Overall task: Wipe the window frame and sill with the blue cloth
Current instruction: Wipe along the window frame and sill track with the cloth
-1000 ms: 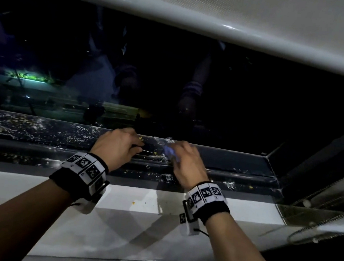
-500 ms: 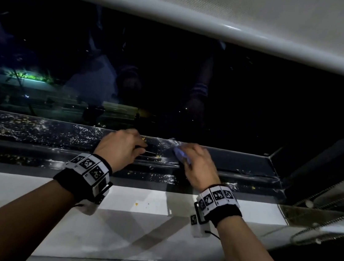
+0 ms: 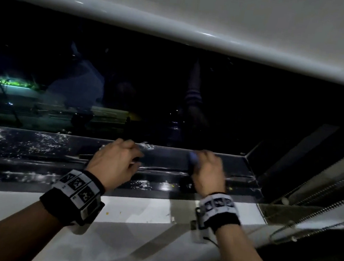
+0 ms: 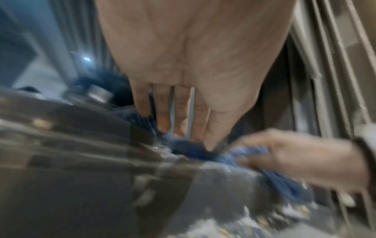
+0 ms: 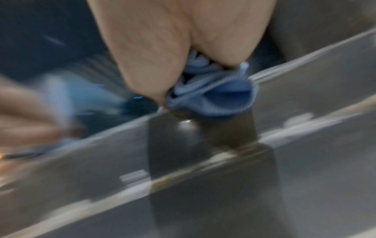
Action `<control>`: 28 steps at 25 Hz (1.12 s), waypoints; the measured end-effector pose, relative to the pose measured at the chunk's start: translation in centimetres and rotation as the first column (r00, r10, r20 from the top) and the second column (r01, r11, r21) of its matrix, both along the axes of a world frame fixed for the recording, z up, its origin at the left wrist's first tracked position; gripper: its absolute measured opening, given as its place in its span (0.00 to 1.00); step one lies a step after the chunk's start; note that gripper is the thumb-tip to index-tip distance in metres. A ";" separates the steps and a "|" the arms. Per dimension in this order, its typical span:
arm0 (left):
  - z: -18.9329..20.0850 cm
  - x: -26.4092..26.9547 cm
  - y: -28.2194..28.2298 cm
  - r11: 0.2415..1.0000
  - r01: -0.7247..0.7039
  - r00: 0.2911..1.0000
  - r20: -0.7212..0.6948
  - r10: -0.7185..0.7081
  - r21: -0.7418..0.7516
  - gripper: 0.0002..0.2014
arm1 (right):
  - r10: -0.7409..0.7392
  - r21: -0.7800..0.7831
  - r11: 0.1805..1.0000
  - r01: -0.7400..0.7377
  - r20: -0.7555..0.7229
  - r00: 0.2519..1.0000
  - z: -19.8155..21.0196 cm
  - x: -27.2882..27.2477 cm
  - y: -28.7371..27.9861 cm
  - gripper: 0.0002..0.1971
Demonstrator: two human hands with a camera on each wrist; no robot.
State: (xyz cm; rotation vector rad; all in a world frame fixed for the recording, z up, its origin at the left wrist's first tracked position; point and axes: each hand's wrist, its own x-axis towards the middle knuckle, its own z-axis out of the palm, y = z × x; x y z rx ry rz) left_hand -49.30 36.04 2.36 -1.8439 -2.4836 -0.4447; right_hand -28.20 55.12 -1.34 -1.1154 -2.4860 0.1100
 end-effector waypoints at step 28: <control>-2.6 3.3 2.9 0.997 -0.073 0.997 -0.003 0.073 0.019 0.21 | 0.086 -0.068 0.994 -0.089 -0.046 0.995 0.0 3.4 2.4 0.23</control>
